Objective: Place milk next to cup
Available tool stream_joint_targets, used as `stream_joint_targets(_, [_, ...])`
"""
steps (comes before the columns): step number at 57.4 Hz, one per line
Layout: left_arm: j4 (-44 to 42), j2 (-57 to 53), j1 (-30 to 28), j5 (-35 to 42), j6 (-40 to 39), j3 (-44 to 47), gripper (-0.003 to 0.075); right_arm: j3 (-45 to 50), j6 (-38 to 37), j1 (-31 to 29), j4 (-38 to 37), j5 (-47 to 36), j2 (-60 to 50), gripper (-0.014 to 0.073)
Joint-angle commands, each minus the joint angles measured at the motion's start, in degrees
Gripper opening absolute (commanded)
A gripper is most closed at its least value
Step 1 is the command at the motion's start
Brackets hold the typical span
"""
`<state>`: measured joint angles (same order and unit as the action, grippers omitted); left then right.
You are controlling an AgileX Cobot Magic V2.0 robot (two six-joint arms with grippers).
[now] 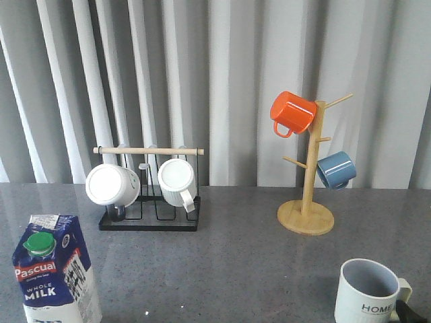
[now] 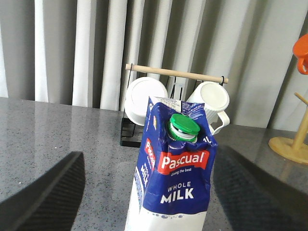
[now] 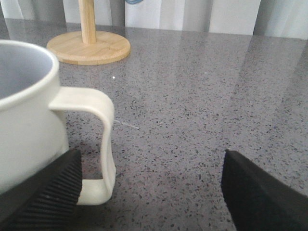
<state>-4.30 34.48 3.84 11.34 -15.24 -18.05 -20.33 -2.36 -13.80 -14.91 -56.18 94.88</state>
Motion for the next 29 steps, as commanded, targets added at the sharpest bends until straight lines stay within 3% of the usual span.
stream_joint_targets(1, [0.6, 0.3, 0.1, 4.3, -0.5, -2.0, 0.054, -2.3, 0.0, -0.3, -0.4, -4.1, -0.2, 0.0552])
stream_joint_targets(7, [0.6, 0.3, 0.1, 4.3, -0.5, -2.0, 0.054, -3.9, -0.1, -0.3, -2.6, -4.1, 1.3, 0.0479])
stream_joint_targets(11, [0.6, 0.3, 0.1, 4.3, -0.5, -2.0, 0.054, -5.1, -0.2, -0.3, -4.8, -3.9, 2.5, 0.0386])
stream_joint_targets(23, [0.6, 0.3, 0.1, 4.3, -0.5, -2.0, 0.054, -7.9, -0.4, -0.3, -10.1, -2.9, 4.3, -0.0019])
stream_joint_targets(29, [0.6, 0.3, 0.1, 4.3, -0.5, -2.0, 0.054, -8.4, -3.5, 0.4, -10.1, -3.0, 4.3, -0.0006])
